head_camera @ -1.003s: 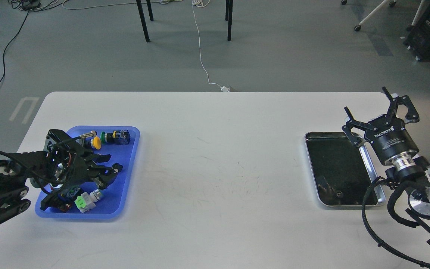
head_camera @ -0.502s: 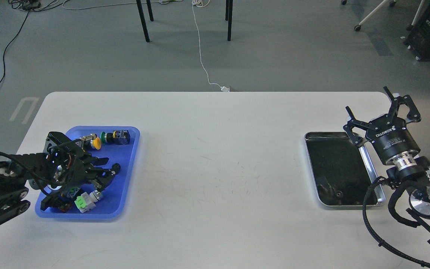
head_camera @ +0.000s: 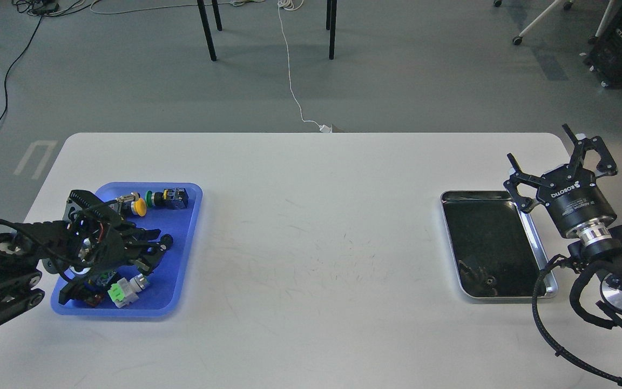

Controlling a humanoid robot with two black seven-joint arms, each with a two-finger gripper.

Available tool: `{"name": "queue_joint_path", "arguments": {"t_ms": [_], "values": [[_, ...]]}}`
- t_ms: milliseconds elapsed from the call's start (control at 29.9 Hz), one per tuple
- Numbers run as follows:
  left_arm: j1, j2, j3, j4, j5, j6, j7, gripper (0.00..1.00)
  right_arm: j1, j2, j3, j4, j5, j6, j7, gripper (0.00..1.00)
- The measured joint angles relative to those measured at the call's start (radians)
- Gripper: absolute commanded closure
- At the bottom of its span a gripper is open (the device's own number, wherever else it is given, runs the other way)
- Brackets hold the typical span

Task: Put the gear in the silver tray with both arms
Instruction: 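Grasp the second black gear with the left gripper and lift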

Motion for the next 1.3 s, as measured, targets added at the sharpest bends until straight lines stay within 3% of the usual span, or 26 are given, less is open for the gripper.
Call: {"name": "queue_joint_path", "arguments": {"t_ms": [535, 1037, 1304], "values": [[-0.008, -0.040, 0.000, 0.023, -0.001, 0.000, 0.000, 0.54, 0.003, -0.004, 0.000, 0.001, 0.000, 0.000, -0.001, 0.04], [-0.010, -0.047, -0.002, 0.039, -0.008, 0.000, -0.029, 0.80, 0.010, -0.007, -0.003, 0.006, 0.000, 0.000, -0.002, 0.04], [-0.020, 0.030, -0.015, 0.016, -0.122, 0.005, -0.032, 0.80, 0.015, -0.013, 0.009, 0.023, 0.000, 0.000, -0.002, 0.04]]}}
